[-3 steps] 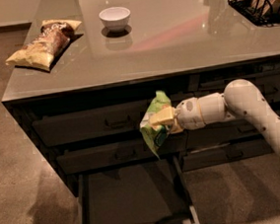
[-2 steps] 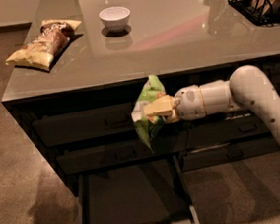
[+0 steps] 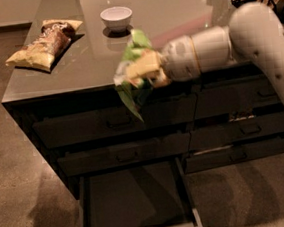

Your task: Pick green rice chip bag from bottom drawer and place on counter

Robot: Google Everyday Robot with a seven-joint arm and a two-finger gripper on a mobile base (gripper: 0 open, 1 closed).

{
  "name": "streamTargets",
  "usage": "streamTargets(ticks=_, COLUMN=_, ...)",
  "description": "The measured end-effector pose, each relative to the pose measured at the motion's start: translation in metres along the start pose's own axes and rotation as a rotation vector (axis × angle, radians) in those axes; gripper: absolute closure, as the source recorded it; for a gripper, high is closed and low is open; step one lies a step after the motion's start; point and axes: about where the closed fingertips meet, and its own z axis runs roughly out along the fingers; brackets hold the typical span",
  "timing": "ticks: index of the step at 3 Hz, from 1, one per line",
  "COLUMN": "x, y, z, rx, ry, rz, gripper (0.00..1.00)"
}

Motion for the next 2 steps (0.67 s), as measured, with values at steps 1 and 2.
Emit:
streamTargets(ticks=1, x=0.052, y=-0.027, z=0.009, rx=-0.046, ry=0.035, rz=0.037, gripper=1.0)
streamTargets(ticks=2, x=0.1, y=-0.028, z=0.017, rx=-0.038, ry=0.102, rz=0.141, gripper=1.0)
